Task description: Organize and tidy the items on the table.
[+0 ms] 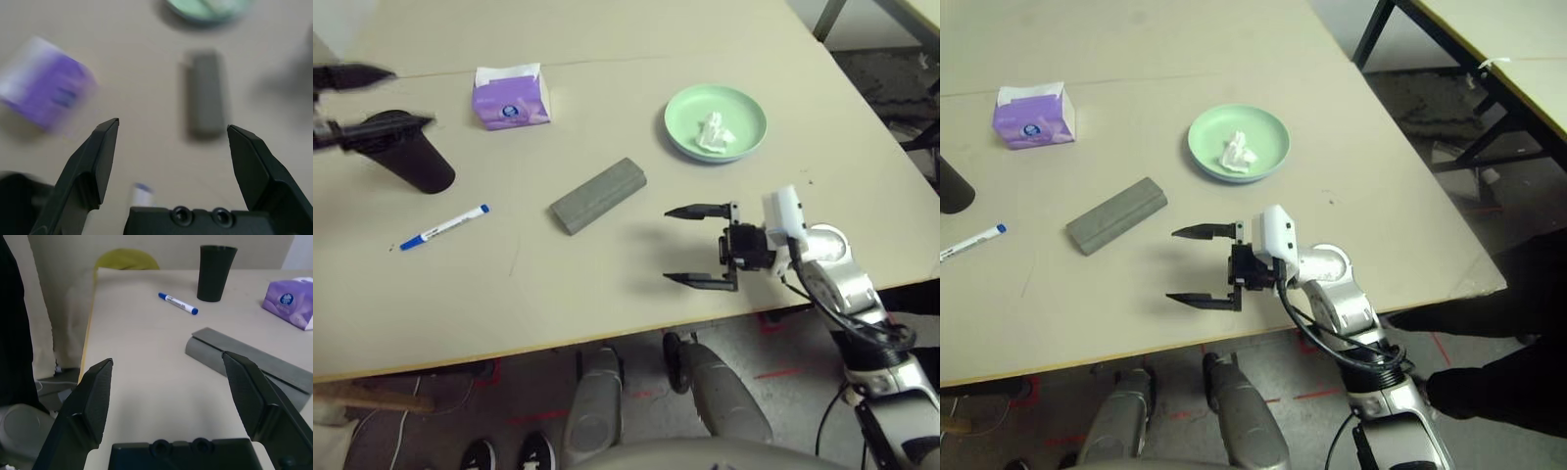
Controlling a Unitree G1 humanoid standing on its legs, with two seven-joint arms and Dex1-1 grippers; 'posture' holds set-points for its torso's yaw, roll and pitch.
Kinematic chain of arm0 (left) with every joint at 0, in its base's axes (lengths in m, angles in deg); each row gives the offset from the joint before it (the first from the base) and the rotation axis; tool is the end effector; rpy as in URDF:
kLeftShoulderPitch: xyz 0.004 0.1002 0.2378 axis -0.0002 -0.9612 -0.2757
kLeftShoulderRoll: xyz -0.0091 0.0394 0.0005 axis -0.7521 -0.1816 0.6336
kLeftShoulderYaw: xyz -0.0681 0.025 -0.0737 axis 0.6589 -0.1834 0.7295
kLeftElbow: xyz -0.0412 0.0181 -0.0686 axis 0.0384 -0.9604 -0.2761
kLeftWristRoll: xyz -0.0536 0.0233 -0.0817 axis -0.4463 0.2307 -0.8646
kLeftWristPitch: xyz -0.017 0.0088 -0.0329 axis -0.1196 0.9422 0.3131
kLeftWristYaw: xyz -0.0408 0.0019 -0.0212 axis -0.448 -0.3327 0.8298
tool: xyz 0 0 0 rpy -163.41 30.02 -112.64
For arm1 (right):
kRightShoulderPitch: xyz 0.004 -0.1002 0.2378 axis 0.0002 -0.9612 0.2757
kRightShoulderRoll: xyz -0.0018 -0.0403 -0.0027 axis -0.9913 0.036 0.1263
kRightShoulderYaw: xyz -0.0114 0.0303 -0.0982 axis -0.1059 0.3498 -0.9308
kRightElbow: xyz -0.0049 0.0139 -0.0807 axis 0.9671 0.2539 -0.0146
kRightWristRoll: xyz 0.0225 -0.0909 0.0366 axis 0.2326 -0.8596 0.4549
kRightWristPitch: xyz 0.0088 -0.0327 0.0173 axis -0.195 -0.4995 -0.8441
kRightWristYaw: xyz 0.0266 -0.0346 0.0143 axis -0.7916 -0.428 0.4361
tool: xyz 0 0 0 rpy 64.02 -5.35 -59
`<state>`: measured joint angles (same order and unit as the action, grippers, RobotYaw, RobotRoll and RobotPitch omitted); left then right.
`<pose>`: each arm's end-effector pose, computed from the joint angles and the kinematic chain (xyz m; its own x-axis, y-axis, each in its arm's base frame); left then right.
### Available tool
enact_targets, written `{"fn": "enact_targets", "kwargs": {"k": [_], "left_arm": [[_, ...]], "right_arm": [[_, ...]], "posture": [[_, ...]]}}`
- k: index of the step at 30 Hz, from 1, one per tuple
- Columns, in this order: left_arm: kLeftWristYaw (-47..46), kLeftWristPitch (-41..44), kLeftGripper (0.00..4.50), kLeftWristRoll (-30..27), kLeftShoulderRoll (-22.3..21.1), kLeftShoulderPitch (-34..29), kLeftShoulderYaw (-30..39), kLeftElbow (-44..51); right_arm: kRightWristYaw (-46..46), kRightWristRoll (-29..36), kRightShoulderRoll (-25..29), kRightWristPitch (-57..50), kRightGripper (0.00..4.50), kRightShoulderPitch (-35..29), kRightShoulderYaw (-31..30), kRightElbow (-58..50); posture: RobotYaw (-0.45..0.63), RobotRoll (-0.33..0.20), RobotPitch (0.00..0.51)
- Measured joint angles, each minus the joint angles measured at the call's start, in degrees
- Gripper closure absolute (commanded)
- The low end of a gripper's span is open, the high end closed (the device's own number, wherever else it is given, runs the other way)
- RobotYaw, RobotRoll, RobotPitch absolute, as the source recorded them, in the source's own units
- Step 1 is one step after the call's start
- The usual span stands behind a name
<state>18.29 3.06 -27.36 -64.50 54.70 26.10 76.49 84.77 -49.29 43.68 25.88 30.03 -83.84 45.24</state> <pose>0.1825 0.3556 0.3154 0.6325 -0.5941 -0.4970 0.7617 0.5935 0.2599 0.2607 -0.1582 0.1430 0.0100 0.9991 0.0413 -0.9194 0.0254 -0.3926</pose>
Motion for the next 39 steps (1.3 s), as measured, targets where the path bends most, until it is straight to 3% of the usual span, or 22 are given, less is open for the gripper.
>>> {"fn": "enact_targets", "kwargs": {"k": [5,8,12,16,19,24,39], "left_arm": [[-0.23,-6.29,0.01,9.96,0.91,-14.67,4.08,2.05],[-2.5,-13.21,0.01,16.62,0.77,-17.39,4.54,-2.02],[-5.7,-19.06,0.01,21.45,0.33,-16.28,3.93,-7.83],[-7.98,-22.06,0.01,22.49,0.49,-12.02,0.73,-10.11],[-10.91,-23.58,0.01,23.33,2.34,-6.64,-3.37,-11.28],[-13.71,-25.23,0.01,24.26,6.13,-3.11,-9.41,-14.07],[-16.23,-27.64,0.01,25.95,8.6,-1.2,-13.58,-22.16]], "right_arm": [[-0.59,-0.18,-0.27,-0.14,0.0,-0.39,-0.21,-0.02],[-0.88,-0.17,-0.56,-0.18,0.0,-0.53,-0.27,-0.06],[-1.33,-0.18,-0.72,-0.27,0.0,-0.86,-0.37,-0.28],[-1.66,-0.19,-0.76,-0.77,0.0,-1.16,-0.54,-0.8],[-2.24,-0.2,-0.86,-1.27,0.0,-1.4,-0.7,-1.31],[-3.53,-0.21,-0.67,-2.15,0.0,-1.92,-0.69,-2.96],[-6.5,-0.11,0.71,-5.06,0.0,-3.0,-0.43,-7.2]], "posture": [[0.02,0.0,0.277],[0.02,0.0,0.277],[0.02,0.0,0.28],[0.0,0.0,0.282],[-0.01,0.0,0.282],[-0.03,0.0,0.282],[-0.07,0.0,0.275]]}}
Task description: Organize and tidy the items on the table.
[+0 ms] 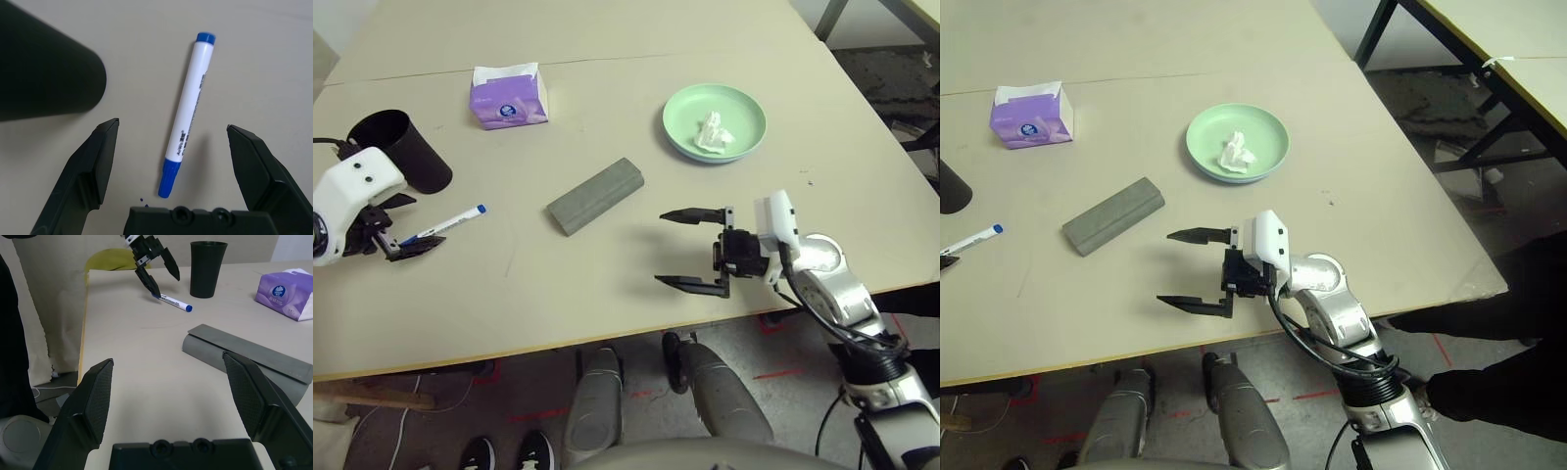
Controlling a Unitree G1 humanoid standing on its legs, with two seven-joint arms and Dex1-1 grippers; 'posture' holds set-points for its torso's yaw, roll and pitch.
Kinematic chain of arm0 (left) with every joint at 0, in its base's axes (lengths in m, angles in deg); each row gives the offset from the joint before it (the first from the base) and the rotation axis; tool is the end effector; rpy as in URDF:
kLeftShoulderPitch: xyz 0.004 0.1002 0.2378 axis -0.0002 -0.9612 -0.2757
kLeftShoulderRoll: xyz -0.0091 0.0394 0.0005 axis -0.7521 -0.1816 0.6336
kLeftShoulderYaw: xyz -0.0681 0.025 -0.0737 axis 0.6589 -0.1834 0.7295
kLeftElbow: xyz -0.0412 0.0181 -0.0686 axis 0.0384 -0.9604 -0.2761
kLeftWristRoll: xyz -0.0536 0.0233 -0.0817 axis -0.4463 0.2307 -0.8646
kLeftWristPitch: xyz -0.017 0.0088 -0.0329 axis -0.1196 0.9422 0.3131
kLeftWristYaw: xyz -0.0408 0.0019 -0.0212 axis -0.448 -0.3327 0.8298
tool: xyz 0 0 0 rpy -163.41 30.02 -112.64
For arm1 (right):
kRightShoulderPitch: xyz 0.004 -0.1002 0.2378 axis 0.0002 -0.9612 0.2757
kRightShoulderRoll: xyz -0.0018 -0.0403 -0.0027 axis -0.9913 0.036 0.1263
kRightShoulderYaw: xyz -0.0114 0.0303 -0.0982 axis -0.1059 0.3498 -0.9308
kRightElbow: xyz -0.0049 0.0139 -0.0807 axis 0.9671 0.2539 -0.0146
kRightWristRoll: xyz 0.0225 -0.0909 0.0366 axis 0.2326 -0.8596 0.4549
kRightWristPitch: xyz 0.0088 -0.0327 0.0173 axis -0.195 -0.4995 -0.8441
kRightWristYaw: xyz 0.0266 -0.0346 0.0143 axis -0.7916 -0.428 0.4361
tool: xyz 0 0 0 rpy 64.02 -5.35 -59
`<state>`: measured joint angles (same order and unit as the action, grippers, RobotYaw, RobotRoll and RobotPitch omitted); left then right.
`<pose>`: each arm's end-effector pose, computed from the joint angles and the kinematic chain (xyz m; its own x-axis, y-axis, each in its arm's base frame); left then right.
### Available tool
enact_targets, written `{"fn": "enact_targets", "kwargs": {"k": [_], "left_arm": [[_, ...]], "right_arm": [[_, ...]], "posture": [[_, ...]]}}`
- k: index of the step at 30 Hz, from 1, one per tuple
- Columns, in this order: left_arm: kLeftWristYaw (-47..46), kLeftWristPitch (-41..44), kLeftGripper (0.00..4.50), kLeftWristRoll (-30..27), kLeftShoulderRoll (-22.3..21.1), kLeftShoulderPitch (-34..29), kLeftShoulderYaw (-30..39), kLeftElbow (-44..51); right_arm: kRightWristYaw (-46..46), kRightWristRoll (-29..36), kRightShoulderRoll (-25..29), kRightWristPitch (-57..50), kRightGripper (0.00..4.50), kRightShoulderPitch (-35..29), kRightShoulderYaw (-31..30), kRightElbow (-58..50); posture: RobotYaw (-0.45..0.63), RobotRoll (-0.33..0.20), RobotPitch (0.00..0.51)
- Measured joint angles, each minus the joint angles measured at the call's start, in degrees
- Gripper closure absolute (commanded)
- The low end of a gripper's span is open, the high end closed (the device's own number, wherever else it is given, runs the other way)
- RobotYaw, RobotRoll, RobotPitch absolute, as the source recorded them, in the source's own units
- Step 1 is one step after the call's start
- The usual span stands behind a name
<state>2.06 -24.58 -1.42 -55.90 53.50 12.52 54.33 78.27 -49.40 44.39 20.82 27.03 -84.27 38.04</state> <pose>0.2012 0.3986 0.2323 0.7670 -0.1505 -0.6237 0.5447 0.6666 0.5090 0.2470 -0.1541 0.1457 0.0806 0.9951 0.0580 -0.9256 0.0963 -0.3660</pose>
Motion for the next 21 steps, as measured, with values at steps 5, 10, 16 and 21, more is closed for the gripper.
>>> {"fn": "enact_targets", "kwargs": {"k": [5,10,16,21], "left_arm": [[0.75,3.56,0.01,-0.75,1.67,1.03,-0.77,-0.93],[3.66,5.06,0.01,0.25,1.64,8.73,-5.64,-4.35],[7.95,4.12,0.01,5.12,1.48,22.26,-13.21,-10.94],[12.99,2.49,0.01,9.15,1.46,27.15,-18.59,-15.53]], "right_arm": [[-0.84,0.02,-0.14,-0.67,0.0,0.49,0.0,-0.38],[-1.3,0.05,-0.43,-1.08,0.0,0.76,-0.01,-0.85],[-2.49,0.02,-1.42,-1.37,0.0,0.06,-0.49,-2.79],[-3.81,-0.03,-1.45,-1.81,0.0,-0.67,-0.51,-3.2]], "posture": [[-0.06,0.0,0.274],[-0.08,0.0,0.28],[-0.11,0.0,0.288],[-0.13,0.0,0.294]]}}
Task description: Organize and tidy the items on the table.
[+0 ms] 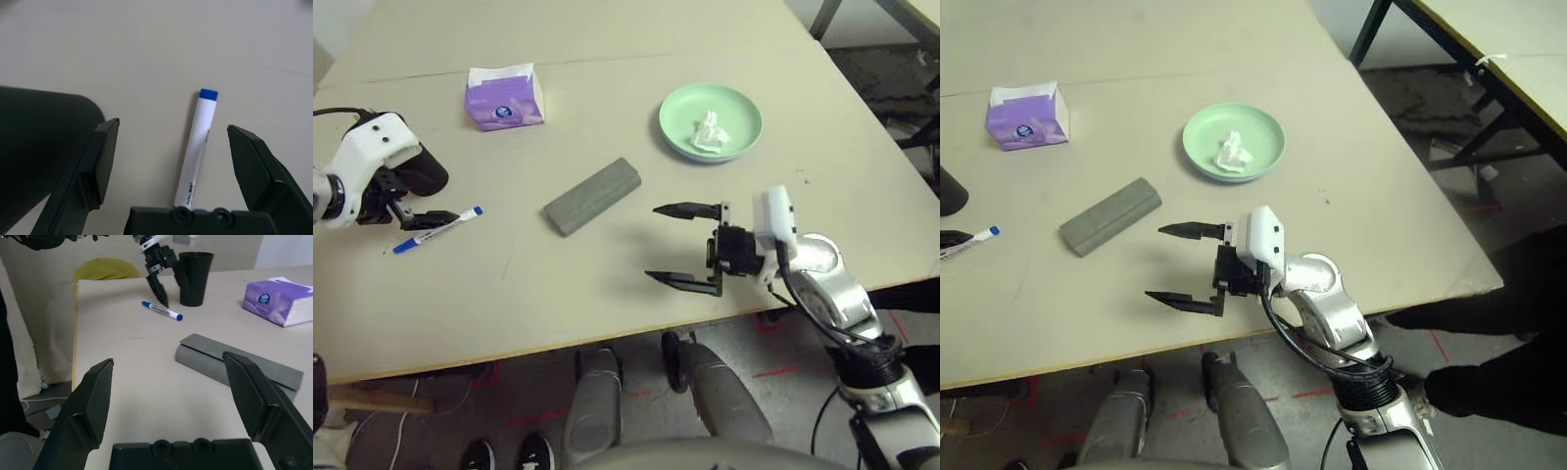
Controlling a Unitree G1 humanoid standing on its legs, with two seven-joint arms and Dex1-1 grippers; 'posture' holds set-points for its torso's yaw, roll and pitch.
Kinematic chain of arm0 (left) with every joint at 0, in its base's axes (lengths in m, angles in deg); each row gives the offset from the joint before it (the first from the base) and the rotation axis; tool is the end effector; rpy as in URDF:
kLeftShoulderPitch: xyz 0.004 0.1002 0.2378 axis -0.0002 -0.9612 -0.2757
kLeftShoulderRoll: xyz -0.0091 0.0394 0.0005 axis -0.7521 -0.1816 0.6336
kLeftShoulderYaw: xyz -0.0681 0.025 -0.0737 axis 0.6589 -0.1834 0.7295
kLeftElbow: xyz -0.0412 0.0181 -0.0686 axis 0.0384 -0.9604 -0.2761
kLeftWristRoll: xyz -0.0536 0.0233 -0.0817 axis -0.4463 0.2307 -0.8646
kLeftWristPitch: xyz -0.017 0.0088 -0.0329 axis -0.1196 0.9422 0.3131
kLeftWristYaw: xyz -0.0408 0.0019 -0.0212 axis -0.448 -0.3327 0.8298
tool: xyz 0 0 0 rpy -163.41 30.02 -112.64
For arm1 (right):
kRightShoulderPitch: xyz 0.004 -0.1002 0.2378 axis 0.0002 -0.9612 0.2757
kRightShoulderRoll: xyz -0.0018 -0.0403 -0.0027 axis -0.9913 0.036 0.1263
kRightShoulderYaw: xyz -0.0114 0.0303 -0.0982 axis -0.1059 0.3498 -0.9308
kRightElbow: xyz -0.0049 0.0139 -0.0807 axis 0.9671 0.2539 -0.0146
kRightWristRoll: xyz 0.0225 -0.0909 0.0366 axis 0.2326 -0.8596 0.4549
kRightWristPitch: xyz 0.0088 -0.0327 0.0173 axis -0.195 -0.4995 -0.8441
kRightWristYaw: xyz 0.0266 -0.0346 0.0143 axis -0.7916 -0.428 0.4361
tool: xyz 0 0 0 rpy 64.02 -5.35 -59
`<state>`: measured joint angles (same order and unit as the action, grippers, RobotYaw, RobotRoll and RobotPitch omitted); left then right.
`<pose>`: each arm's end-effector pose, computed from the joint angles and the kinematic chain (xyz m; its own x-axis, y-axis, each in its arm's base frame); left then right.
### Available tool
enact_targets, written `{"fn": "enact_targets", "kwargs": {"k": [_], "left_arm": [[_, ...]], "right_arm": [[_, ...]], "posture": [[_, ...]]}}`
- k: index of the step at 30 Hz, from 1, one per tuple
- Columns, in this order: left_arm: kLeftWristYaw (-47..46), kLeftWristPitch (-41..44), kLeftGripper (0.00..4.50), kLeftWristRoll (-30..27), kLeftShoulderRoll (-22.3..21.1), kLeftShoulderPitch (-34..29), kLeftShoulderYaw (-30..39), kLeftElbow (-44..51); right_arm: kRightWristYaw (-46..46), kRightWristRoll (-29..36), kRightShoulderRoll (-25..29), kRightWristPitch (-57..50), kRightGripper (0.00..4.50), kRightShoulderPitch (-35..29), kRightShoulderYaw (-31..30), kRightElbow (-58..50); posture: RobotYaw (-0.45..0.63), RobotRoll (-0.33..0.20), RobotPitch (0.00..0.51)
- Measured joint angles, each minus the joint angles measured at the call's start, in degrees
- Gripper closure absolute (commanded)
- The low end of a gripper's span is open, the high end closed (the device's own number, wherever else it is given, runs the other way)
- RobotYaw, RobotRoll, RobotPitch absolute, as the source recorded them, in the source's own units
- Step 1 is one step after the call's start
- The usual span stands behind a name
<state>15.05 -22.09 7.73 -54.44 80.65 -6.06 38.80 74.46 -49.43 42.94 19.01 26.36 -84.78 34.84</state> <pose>0.2480 0.3896 0.2571 0.6259 -0.2025 -0.7532 0.6667 0.6400 0.3819 0.2412 -0.1458 0.1486 0.1080 0.9890 0.1009 -0.9223 0.1376 -0.3612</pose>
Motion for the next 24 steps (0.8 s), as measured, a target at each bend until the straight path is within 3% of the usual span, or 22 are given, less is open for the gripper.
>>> {"fn": "enact_targets", "kwargs": {"k": [12,15,24], "left_arm": [[4.96,-2.47,0.07,4.28,-1.99,1.33,-2.6,-3.04],[4.25,-3.18,0.65,4.32,-1.98,1.03,-2.46,-3.7],[0.47,-4.36,3.82,2.94,-1.97,-2.78,0.53,-3.6]], "right_arm": [[-0.79,-0.05,0.01,0.0,0.0,-0.27,0.0,-0.58],[-0.78,-0.03,0.01,-0.01,0.0,-0.14,0.0,-0.58],[-0.73,0.0,0.14,-0.16,0.0,1.71,0.19,-0.52]], "posture": [[-0.12,0.0,0.282],[-0.12,0.0,0.279],[-0.11,0.0,0.255]]}}
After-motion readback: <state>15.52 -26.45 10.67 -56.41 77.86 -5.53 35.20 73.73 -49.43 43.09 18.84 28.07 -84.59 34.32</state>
